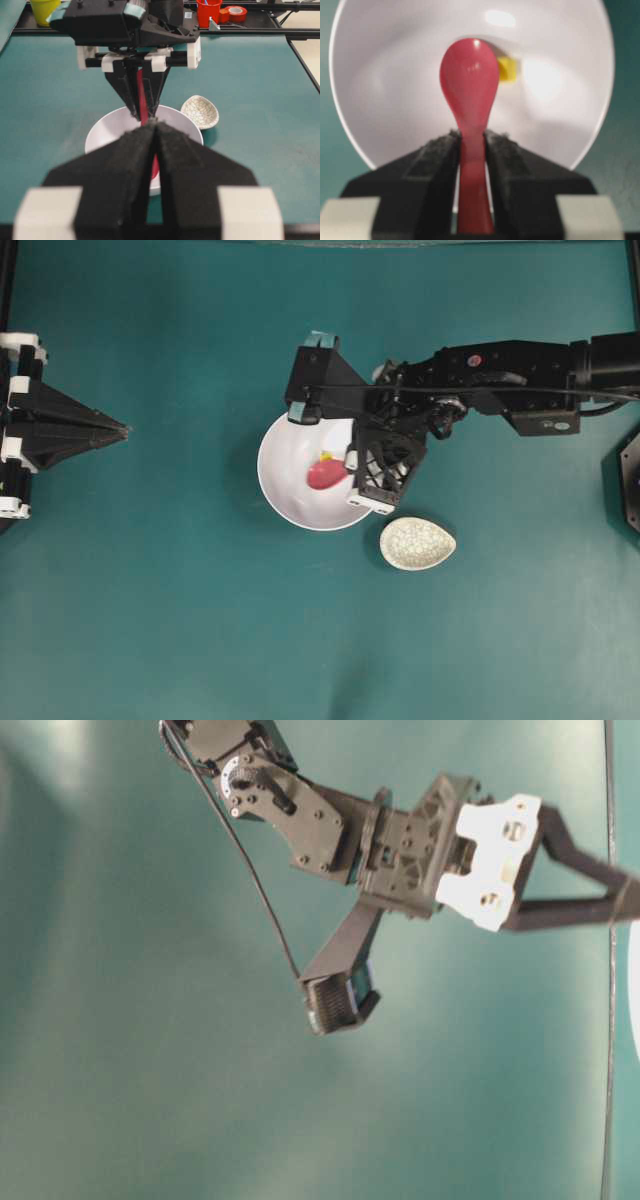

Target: Scoop the yellow hexagonal prism block from the bowl with a spoon using the right arm.

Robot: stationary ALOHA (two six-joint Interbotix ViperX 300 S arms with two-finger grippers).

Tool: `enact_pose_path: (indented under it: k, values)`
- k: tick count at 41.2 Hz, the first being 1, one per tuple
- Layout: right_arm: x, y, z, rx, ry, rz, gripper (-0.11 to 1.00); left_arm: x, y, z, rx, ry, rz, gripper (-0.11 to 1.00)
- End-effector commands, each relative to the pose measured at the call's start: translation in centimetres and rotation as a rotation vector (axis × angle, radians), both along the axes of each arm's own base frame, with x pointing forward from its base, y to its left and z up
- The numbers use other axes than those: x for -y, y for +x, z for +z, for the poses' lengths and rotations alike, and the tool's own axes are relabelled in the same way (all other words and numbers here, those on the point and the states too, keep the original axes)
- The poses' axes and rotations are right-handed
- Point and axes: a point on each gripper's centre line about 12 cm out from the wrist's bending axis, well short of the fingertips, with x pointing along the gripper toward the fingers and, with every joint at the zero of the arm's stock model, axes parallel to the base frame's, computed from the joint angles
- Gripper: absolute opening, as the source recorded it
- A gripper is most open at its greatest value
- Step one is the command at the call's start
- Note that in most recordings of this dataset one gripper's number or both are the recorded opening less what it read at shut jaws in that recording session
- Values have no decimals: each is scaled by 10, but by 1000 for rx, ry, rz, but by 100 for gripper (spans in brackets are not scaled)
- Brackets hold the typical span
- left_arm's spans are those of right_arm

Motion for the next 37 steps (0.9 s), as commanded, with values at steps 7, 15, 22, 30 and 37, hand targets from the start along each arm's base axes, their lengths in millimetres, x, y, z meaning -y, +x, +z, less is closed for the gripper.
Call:
enact_pose_path:
  k: [7,15,22,30,37]
  values:
    - [3,10,19,105,-38,1,24,0,2,6,15,5,-1,1]
    - [5,14,21,140,-51,-1,24,0,2,5,14,5,-1,1]
    - [4,16,24,153,-54,0,24,0,2,5,11,5,-1,1]
    - [4,17,36,184,-58,1,24,0,2,5,11,5,-1,1]
    - [5,14,49,214,-60,-2,24,0,2,5,12,5,-1,1]
